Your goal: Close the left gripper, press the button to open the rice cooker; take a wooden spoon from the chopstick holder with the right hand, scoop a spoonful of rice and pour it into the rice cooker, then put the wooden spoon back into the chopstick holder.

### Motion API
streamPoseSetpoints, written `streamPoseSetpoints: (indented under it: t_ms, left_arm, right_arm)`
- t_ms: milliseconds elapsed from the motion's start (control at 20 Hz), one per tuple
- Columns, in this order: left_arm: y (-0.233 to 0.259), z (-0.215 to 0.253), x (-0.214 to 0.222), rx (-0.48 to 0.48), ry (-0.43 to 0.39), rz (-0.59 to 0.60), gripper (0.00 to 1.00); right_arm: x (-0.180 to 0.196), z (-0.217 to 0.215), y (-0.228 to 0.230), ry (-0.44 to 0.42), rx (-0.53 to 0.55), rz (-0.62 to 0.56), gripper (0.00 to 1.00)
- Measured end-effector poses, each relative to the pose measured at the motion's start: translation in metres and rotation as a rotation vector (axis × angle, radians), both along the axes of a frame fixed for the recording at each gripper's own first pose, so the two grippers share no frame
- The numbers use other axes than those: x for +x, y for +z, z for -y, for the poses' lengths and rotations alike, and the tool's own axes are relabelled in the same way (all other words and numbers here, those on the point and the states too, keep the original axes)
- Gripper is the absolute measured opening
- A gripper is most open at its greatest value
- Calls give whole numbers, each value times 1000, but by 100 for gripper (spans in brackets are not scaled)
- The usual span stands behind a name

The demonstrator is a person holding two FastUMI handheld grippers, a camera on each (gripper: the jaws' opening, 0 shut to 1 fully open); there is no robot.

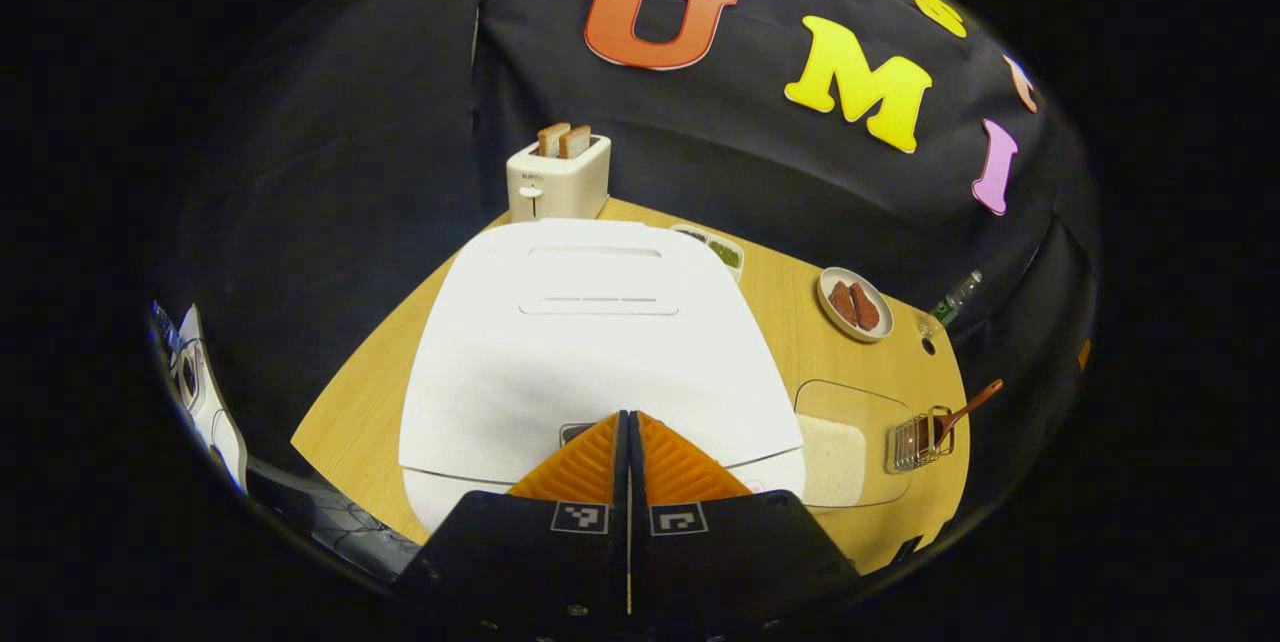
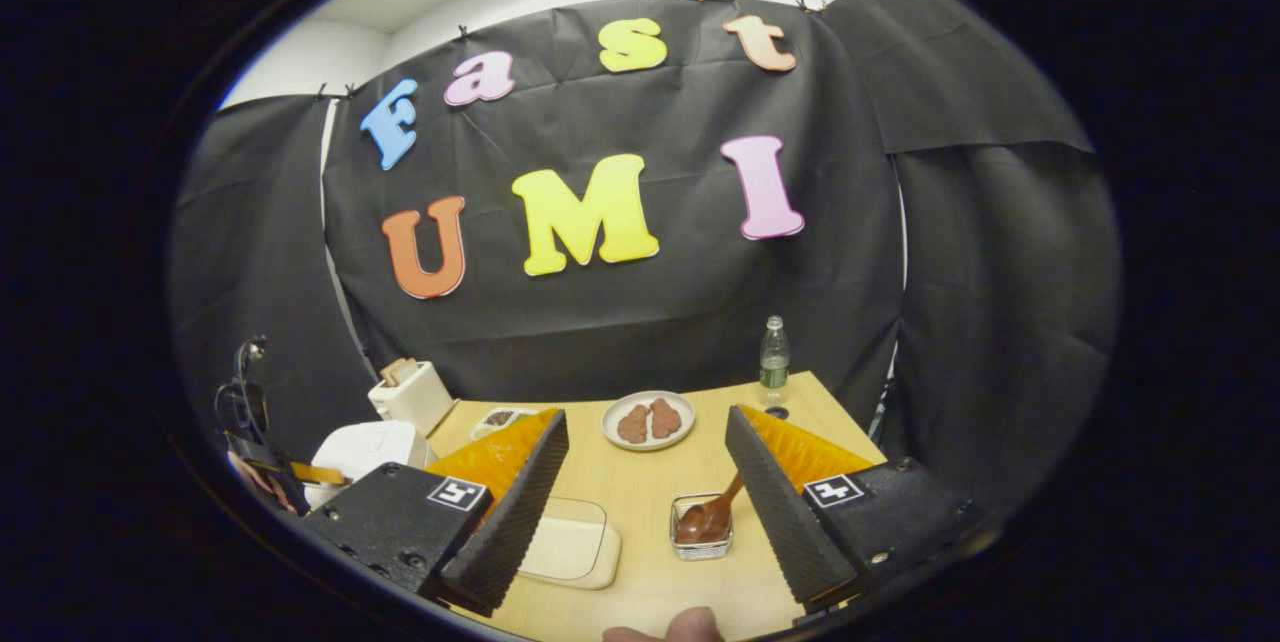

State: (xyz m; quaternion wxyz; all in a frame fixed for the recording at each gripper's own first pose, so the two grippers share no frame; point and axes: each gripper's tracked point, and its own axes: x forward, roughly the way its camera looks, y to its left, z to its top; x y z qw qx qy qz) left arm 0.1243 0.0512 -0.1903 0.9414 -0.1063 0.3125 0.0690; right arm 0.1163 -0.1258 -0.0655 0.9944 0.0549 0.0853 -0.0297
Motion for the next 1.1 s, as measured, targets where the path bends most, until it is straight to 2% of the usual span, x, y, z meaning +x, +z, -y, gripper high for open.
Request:
streamPoseSetpoints:
  t_ms: [200,250,350,400,550,600,700,750,800,850,950,1000,1100]
  left_arm:
    - [68,-9,24,62,12,213,2]
    - [83,-13,32,93,14,256,11]
    - [106,-20,49,136,17,311,11]
    - [117,-21,56,139,21,334,12]
    - [154,-22,68,140,38,421,22]
    - [165,-20,69,139,31,458,21]
    - [186,-17,66,140,32,499,31]
    - [191,-15,62,143,33,517,31]
    - [197,-14,57,145,36,530,49]
    - [201,-12,51,149,37,545,74]
    - [206,-10,41,161,44,559,93]
    - [208,-7,38,164,49,561,97]
    - [210,-3,29,165,63,558,94]
  right_arm:
    - [-12,6,4,-25,1,14,100]
    - [-15,7,5,-30,-2,16,100]
    - [-20,11,7,-42,-12,23,100]
    - [-24,13,7,-46,-17,22,100]
    - [-32,22,4,-61,-31,9,100]
    - [-33,23,2,-61,-33,-1,100]
    - [-34,29,-2,-65,-33,-12,100]
    - [-35,31,-3,-66,-30,-11,97]
    - [-35,33,-3,-66,-27,-12,97]
    - [-34,37,-5,-66,-26,-13,100]
    - [-32,43,-8,-65,-27,-16,97]
    - [-31,46,-10,-64,-28,-18,97]
    - [-26,52,-18,-59,-28,-29,97]
